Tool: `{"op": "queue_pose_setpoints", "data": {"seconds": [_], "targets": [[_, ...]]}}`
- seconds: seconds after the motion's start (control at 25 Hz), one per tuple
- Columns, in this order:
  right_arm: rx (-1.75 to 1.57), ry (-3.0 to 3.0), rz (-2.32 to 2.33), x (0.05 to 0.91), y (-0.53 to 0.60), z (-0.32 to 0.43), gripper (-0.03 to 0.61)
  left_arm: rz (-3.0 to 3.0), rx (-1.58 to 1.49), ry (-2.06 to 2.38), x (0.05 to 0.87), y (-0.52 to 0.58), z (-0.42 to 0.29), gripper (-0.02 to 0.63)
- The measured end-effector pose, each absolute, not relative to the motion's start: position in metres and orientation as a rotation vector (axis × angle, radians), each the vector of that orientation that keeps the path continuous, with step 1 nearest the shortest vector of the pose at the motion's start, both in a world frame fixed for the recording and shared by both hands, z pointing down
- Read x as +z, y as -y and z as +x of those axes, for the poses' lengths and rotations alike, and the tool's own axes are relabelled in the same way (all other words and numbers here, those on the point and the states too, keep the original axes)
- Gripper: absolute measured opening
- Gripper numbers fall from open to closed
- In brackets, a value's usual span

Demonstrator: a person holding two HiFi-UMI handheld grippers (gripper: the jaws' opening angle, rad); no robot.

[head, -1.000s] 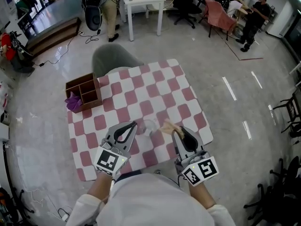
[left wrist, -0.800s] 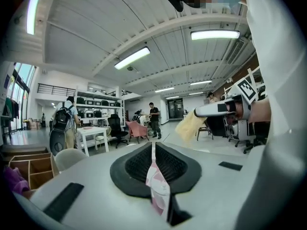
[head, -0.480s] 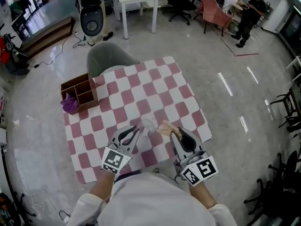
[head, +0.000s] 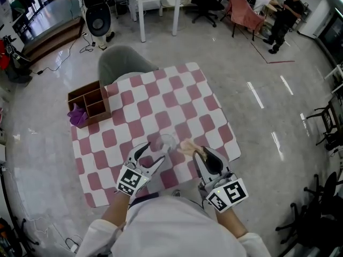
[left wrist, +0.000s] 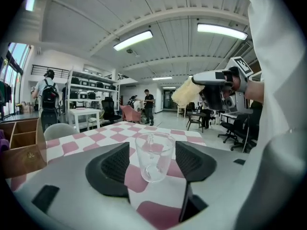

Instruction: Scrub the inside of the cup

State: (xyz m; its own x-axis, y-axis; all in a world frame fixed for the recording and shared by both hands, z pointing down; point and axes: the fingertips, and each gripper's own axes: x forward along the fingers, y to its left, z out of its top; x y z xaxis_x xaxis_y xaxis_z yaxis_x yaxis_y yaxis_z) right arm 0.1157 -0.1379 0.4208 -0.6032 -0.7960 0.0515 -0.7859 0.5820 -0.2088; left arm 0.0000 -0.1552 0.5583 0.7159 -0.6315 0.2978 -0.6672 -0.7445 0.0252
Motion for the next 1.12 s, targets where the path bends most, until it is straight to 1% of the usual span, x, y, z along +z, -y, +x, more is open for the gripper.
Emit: {"op": "queue_pose_setpoints", "data": {"seconds": [0.16, 0.24, 0.68, 1.12], "targets": [[-0.327, -2.765, -1.373, 0.421, 0.138, 0.114, 0.101, 2.824, 0.418, 1.035, 0.568, 0.156, 0.008, 0.357], [-0.325, -2.769, -1.376, 0.421, 0.138, 0.115, 0.101, 2.836, 0.417, 1.018, 0.573, 0.156, 0.013, 0.370], [-0.343, -2.775, -1.449, 0.426, 0.144, 0.125, 0.101, 2.770, 0.414, 0.961, 0.613, 0.177, 0.033, 0.373], [-0.371, -2.763, -1.508, 0.430, 0.146, 0.132, 0.101, 2.801, 0.465, 0.920, 0.616, 0.189, 0.048, 0.373]]}}
